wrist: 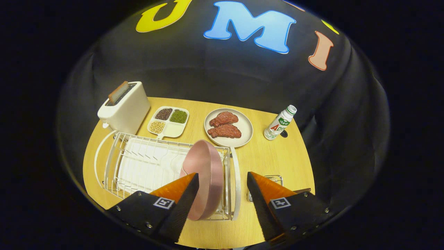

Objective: Take the plate from the dish rack, then take the spoon from the basket and place it into the plate.

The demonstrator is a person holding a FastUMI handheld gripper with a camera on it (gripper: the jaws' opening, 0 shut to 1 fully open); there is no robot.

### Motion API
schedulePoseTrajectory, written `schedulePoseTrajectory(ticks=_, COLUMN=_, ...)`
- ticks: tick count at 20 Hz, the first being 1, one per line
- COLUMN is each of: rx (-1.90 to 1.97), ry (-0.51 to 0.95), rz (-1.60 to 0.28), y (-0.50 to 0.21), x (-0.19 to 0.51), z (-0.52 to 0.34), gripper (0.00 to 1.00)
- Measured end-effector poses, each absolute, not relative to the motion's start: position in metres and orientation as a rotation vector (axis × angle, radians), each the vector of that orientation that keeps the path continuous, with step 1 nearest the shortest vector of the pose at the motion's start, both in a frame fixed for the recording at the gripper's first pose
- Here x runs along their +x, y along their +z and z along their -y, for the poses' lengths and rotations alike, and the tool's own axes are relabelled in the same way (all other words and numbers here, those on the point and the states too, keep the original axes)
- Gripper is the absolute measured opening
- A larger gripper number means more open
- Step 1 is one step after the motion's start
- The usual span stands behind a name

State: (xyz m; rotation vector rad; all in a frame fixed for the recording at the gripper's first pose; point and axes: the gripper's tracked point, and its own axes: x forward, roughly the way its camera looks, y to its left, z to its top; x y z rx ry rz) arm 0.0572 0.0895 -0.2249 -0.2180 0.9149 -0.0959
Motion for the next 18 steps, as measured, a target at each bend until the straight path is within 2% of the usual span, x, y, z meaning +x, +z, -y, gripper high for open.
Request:
schedulePoseTrajectory(ticks=2, rx=-0.226, ry=-0.139, rz=-0.94, y=-0.235, x=0.058, z=-0.085, gripper=0.81)
schedulePoseTrajectory(ticks=4, rx=-0.223, ry=-0.183, rz=-0.951, y=-0.246, x=0.061, z=-0.081, gripper=0.53)
schedulePoseTrajectory(ticks=5, rx=-0.205, ry=-0.2, rz=-0.965, y=-0.248, x=0.061, z=-0.083, gripper=0.28)
schedulePoseTrajectory(ticks=6, rx=-0.202, ry=-0.21, rz=-0.957, y=-0.246, x=0.062, z=-0.086, gripper=0.17)
schedulePoseTrajectory(ticks=9, rx=-0.221, ry=-0.234, rz=-0.973, y=-0.245, x=0.066, z=-0.089, gripper=0.12)
schedulePoseTrajectory(ticks=10, rx=-0.233, ry=-0.243, rz=-0.985, y=-0.244, x=0.063, z=-0.092, gripper=0.07)
schedulePoseTrajectory(ticks=18, rx=-0.346, ry=-0.31, rz=-0.966, y=-0.22, x=0.065, z=-0.101, gripper=0.07)
